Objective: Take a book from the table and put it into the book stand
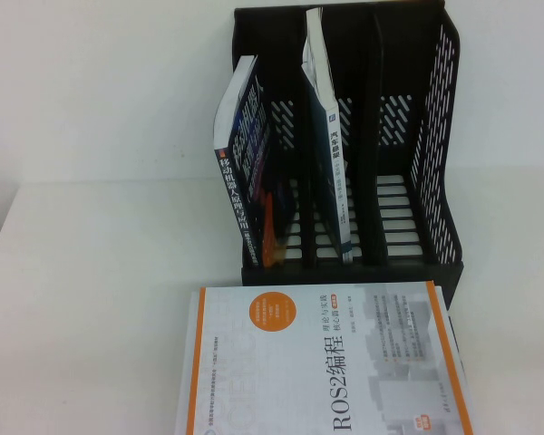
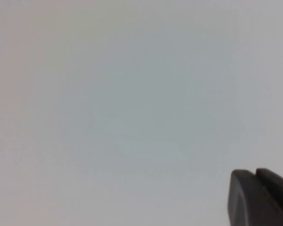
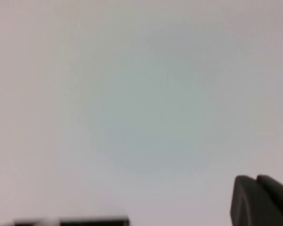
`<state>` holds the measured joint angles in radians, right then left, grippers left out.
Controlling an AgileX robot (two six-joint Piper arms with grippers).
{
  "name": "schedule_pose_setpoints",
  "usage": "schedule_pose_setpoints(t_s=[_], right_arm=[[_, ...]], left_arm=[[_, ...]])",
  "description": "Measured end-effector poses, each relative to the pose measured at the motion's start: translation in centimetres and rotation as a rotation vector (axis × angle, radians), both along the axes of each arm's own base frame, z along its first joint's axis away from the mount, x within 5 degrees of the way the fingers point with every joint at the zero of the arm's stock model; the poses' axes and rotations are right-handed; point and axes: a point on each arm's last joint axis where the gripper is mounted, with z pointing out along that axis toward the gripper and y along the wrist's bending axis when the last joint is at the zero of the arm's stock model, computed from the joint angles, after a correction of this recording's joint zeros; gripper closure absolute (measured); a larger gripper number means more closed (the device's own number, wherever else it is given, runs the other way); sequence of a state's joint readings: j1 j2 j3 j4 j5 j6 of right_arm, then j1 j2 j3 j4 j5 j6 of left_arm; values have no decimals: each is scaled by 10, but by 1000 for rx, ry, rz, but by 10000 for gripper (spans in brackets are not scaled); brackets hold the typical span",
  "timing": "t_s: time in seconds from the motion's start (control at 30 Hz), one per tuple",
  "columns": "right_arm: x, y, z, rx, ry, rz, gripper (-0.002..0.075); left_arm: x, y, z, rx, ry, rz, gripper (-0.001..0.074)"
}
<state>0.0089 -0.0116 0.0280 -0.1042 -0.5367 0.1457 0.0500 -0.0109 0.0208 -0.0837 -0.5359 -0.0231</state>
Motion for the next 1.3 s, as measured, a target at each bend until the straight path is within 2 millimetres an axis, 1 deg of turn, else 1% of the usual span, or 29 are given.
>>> schedule_pose_setpoints(t_s=[0.17, 0.37, 0.53, 0.6, 0.73, 0.8, 0.87, 0.9, 0.97, 1.07, 1.13, 1.23, 1.3], right_arm=[[-7, 1, 10, 82, -135, 70, 729], [-8, 0, 12, 118, -151, 81, 729], [-8, -3, 12, 161, -150, 80, 729], [-6, -3, 10, 170, -122, 73, 729], [1, -3, 5, 168, 49, 53, 729], [2, -3, 8, 152, 145, 39, 729], [0, -3, 18, 131, 224, 21, 728], [-2, -4, 24, 127, 246, 15, 728], [-5, -4, 35, 126, 336, 0, 728], [-2, -5, 49, 129, 477, -17, 728], [3, -5, 56, 129, 575, -29, 728], [14, -6, 67, 130, 688, -41, 728], [25, -5, 71, 141, 768, -40, 728]], left_arm=[[-8, 0, 11, 6, -146, 11, 737], [-15, 1, 18, -10, -260, 0, 737], [-18, 1, 19, -17, -288, -5, 737], [-18, 1, 19, -29, -293, -16, 737], [-19, 1, 20, -60, -309, -44, 737], [-20, 1, 22, -83, -334, -66, 737], [-21, 1, 22, -113, -342, -91, 737], [-19, 1, 21, -125, -321, -105, 737], [-11, -1, 15, -139, -204, -126, 737], [1, -3, 11, -207, 103, -153, 737], [1, -3, 16, -266, 260, -157, 737], [-1, -3, 24, -314, 400, -152, 737], [-1, -4, 27, -354, 437, -166, 737]])
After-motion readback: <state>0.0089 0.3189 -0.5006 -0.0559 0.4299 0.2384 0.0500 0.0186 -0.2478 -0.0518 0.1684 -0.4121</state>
